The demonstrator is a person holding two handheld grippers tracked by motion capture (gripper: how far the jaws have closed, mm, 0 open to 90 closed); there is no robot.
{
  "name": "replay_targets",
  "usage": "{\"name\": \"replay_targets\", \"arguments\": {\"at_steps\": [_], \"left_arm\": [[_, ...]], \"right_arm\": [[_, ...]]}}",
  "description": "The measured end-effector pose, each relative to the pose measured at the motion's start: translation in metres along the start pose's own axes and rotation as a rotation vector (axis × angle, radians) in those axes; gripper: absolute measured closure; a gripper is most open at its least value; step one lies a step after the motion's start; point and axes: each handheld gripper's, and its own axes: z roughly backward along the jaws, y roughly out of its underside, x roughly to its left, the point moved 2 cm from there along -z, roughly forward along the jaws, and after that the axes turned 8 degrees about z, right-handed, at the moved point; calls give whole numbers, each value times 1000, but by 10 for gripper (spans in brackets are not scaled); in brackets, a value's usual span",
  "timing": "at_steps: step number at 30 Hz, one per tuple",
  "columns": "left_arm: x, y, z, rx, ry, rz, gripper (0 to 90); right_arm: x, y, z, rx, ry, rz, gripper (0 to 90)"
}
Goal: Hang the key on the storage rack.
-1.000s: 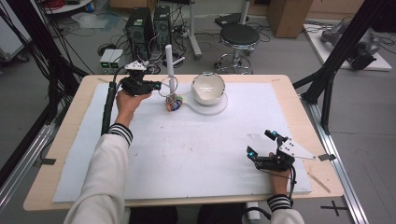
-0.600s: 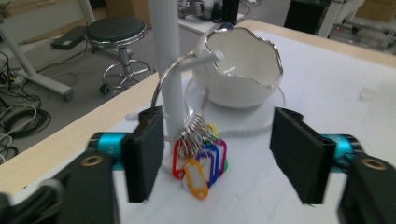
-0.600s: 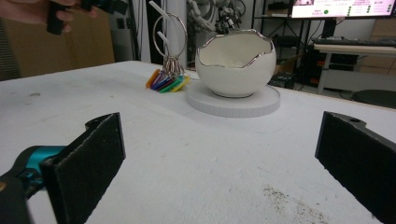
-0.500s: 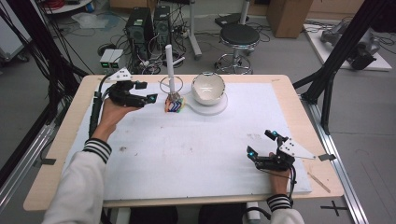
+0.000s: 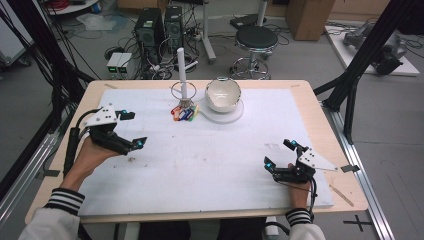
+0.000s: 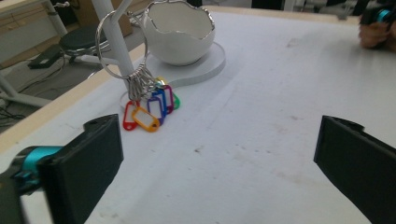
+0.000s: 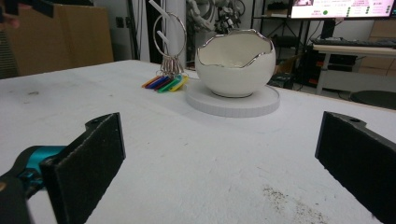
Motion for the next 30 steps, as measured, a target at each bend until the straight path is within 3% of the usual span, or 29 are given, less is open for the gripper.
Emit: {"name": "replay_targets", "arguments": {"at_steps": [1,5,11,14,22,25,30], "left_arm": [[-2,3,5,-22,-20,-12,17],[-5,21,21,-100,-54,34,17],[-8,55,33,-144,-111,71,17],[-11,68,35,-178,-140,71,17],[-21,92,29,-264,-132,58,17],[-22,98,27,-263,-150,39,17],[-24,103,28,-286,-167,48,17]], "right_arm": [[0,0,0,-5,1,3,10],[-1,0,0,-5,3,2,10],[0,0,0,-3,3,3,10],[1,0,0,-1,1,-1,10],[0,0,0,-7,8,9,10],[1,0,1,-5,4,5,10],[0,0,0,-11,6,5,10]]}}
